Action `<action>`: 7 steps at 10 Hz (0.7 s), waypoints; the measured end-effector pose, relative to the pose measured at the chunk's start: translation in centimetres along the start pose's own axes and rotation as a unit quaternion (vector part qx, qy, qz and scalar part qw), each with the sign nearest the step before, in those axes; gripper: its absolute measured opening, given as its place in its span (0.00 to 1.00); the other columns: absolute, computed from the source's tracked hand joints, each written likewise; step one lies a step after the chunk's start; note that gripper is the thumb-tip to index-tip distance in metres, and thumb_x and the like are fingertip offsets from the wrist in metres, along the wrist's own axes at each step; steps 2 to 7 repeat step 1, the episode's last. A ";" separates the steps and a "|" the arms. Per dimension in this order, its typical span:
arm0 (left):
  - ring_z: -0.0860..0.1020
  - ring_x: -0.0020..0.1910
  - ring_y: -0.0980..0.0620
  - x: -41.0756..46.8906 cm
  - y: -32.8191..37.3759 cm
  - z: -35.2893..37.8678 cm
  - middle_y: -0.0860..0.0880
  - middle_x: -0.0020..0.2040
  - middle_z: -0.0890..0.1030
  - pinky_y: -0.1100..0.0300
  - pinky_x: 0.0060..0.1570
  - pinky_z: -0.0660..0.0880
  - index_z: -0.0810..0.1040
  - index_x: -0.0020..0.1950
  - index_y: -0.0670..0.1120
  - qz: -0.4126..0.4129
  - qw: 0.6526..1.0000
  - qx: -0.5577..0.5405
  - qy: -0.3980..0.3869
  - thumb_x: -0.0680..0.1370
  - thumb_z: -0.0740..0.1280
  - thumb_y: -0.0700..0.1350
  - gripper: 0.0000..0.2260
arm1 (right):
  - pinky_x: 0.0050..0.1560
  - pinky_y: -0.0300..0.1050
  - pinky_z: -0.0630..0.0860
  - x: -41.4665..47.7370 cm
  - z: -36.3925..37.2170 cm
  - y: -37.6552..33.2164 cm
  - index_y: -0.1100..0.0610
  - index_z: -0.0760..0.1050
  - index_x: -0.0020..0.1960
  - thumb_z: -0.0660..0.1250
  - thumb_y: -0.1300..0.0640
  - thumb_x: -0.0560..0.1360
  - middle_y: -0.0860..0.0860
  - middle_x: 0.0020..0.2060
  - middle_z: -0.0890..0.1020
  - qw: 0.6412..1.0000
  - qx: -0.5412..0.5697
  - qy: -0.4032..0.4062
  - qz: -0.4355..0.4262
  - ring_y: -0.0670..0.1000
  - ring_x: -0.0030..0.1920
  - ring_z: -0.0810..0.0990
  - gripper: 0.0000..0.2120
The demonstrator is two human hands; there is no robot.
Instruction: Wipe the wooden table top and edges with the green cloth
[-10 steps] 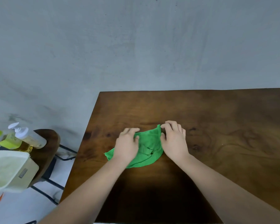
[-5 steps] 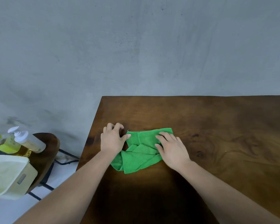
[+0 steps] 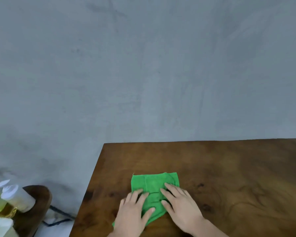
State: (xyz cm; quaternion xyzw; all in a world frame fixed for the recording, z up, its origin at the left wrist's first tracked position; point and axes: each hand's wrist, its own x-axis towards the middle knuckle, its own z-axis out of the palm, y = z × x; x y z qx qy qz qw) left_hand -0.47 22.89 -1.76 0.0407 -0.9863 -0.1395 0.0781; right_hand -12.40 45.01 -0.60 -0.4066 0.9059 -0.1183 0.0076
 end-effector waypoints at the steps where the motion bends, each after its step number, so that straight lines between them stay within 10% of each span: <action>1: 0.84 0.60 0.57 -0.6 1.7 -0.2 0.56 0.60 0.89 0.61 0.56 0.72 0.91 0.57 0.58 0.023 0.998 -0.014 -0.049 0.82 0.59 0.67 0.24 | 0.63 0.36 0.78 -1.4 -0.5 0.0 0.39 0.89 0.62 0.62 0.36 0.80 0.40 0.67 0.84 0.999 0.017 0.034 -0.036 0.42 0.64 0.85 0.20; 7: 0.84 0.60 0.57 -0.6 1.7 -0.2 0.56 0.60 0.89 0.61 0.56 0.72 0.91 0.57 0.58 0.023 0.998 -0.014 -0.049 0.82 0.59 0.67 0.24 | 0.63 0.36 0.78 -1.4 -0.5 0.0 0.39 0.89 0.62 0.62 0.36 0.80 0.40 0.67 0.84 0.999 0.017 0.034 -0.036 0.42 0.64 0.85 0.20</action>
